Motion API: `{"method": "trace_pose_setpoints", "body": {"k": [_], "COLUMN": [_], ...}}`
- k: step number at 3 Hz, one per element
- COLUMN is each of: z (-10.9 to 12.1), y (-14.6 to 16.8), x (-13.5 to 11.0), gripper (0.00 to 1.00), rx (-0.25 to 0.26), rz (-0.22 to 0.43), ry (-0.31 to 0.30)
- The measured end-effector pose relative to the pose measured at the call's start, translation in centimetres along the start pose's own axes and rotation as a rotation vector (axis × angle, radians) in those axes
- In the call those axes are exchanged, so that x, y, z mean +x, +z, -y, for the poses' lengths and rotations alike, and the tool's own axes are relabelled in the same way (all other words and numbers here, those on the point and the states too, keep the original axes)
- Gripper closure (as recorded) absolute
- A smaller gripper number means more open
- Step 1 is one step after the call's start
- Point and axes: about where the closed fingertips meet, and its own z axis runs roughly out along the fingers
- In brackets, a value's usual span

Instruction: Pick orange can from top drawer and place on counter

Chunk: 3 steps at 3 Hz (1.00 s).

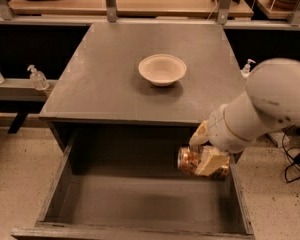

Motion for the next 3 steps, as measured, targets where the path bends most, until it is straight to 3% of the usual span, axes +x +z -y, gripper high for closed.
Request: {"method": "trace_pose_setpoints", "body": {"k": [1, 2, 3], "z": [2.4, 5.4, 9.6], "y": [-6.2, -10.2, -12.1], "x": [-3.2, -5.5, -7.8], "gripper": [1.0, 1.0, 1.0], "rx": [-0.005, -0.015, 0.013], "rz": [0.053, 0.06, 0.025], "ry": [-0.098, -0.159, -0.198]}}
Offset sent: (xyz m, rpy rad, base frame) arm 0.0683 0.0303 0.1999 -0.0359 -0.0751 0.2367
